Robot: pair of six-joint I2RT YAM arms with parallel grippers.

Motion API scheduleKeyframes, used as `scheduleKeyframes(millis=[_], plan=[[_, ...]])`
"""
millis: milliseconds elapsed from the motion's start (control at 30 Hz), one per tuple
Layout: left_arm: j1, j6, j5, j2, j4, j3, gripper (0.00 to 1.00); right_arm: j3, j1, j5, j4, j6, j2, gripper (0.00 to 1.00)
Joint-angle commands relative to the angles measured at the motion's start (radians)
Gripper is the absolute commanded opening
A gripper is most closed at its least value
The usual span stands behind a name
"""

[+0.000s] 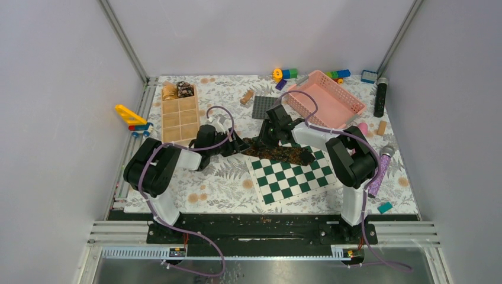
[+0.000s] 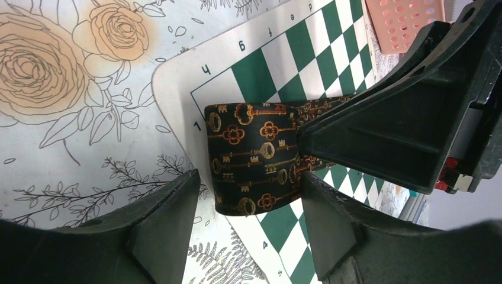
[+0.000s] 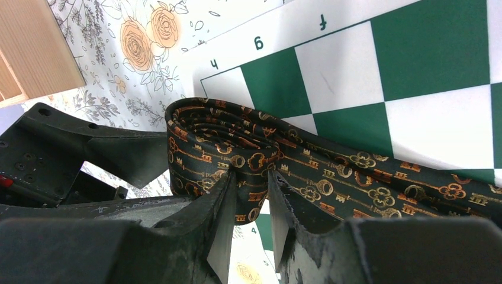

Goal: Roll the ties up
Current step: Roll the tie at the center of the board.

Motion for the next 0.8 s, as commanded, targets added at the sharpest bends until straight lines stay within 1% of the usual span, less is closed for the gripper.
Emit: scheduleKeyframes(millis=[0, 400, 633, 733, 767], plan=[[-0.013, -0.006, 0.024, 0.009, 0.052, 0.038, 0.64, -0.005, -0.009, -0.003, 0.01, -0.002, 0.004, 0.33], [-0.029, -0.031, -0.005, 0.04, 0.055, 0.035, 0.64, -0.041, -0.007, -0.035, 0.046, 0.005, -0.005, 0.33], [-0.029, -0.051, 0.003, 0.073, 0.076, 0.048, 0.63, -0.057, -0.009, -0.046, 0.058, 0.005, -0.011, 0.33], [-0.029, -0.054, 0.011, 0.082, 0.08, 0.052, 0.6, -0.057, -0.008, -0.047, 0.059, 0.005, -0.013, 0.33], [-0.029, -0.054, 0.011, 0.081, 0.08, 0.051, 0.57, -0.057, -0.008, -0.046, 0.059, 0.005, -0.013, 0.33]])
